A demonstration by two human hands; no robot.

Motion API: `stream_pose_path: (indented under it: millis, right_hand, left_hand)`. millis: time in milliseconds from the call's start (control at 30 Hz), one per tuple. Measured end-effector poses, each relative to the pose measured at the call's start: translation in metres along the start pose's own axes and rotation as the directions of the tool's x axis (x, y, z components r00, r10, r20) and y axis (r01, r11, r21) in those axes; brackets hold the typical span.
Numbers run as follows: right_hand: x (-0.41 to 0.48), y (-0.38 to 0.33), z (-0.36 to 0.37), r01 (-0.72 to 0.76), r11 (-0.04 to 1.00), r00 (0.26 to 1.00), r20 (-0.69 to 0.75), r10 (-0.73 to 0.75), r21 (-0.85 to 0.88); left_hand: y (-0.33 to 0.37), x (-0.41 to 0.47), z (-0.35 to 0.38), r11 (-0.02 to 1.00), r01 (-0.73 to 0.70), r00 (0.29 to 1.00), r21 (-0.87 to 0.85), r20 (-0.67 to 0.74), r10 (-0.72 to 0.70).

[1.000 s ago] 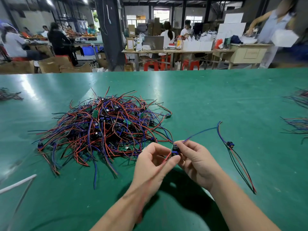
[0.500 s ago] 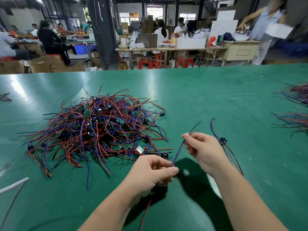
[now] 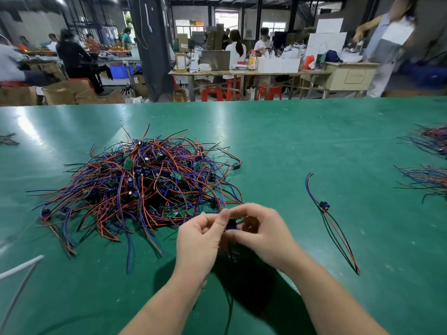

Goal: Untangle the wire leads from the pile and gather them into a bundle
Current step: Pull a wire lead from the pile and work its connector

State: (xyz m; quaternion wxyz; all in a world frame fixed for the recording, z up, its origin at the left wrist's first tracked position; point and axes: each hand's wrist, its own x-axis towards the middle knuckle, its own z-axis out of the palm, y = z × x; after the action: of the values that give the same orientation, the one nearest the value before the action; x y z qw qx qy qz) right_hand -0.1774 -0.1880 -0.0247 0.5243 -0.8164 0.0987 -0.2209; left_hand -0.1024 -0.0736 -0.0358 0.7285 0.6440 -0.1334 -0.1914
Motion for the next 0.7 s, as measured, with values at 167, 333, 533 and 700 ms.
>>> stream_pose_path:
  millis: [167,333,533,700]
  right_hand:
    - [0.007,0.007,-0.01,0.057,0.952,0.955,-0.261,-0.139,-0.299]
    - [0.015,0.028,-0.078,-0.251,0.879,0.834,-0.551,-0.015,-0.405]
    - [0.005,0.053,-0.107,-0.64,0.476,0.764,-0.568,0.307,-0.603]
    - [0.005,0.056,-0.106,-0.695,0.38,0.718,-0.612,0.331,-0.61]
  left_hand:
    - [0.003,-0.001,0.003,0.986,0.0,0.995,0.169,0.099,-0.017]
    - [-0.002,0.001,-0.014,0.498,-0.45,0.885,0.741,0.298,0.356]
    - [-0.008,0.003,-0.017,0.17,-0.39,0.904,0.905,0.341,0.258]
    - [-0.004,0.006,-0.02,0.163,-0.397,0.897,0.903,0.345,0.277]
